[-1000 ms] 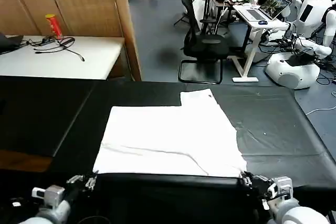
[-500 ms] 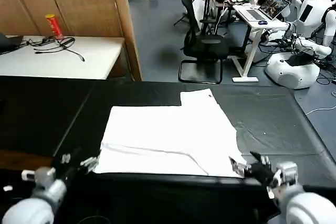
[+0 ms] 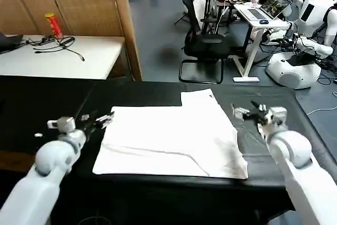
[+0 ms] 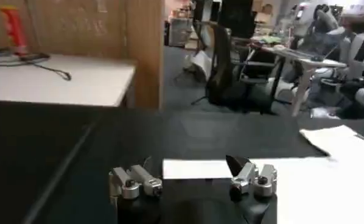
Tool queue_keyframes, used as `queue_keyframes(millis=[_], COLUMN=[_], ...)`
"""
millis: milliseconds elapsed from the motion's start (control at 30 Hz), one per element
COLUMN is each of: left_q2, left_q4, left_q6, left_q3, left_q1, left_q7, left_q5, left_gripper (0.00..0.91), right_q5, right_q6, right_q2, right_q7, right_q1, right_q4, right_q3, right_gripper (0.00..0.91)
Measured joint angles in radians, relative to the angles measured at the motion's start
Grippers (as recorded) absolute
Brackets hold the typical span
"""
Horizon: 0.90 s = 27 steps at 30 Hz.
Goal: Fold and organize the clothes.
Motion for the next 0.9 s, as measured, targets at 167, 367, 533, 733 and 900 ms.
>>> queue_keyframes(millis=[167, 367, 533, 733, 900], left_q2=[-0.012, -0.02, -0.021, -0.027, -0.031], left_q4=[0.142, 0.291, 0.368, 0.417, 0.428], left_q6=[0.012, 0.043, 0.067, 0.076, 0.082], left_q3=[0.084, 0.142, 0.158, 0.164, 0.166], left_q1=[-0.136, -0.241, -0.265, -0.279, -0.28], left_q7=[0.017, 0.047, 0.065, 0.063, 0.066], left_q5=[-0.006, -0.015, -0.008, 0.004, 0.002], left_gripper=[0.878, 0.878, 0.878, 0.878, 0.722], right_q5=[0.001, -0.013, -0.035, -0.051, -0.065], right_q6=[-0.034, -0.06, -0.046, -0.046, -0.051], right_q2=[0.069, 0.139, 0.18, 0.211, 0.234], right_q7=[0.005, -0.011, -0.037, -0.035, -0.026], right_q1=[0.13, 0.243, 0.306, 0.349, 0.365], right_q4=[-0.172, -0.341, -0.448, -0.526, -0.579], right_q3=[-0.072, -0.123, -0.156, -0.173, -0.174], right_gripper=[0.878, 0.878, 0.878, 0.878, 0.878])
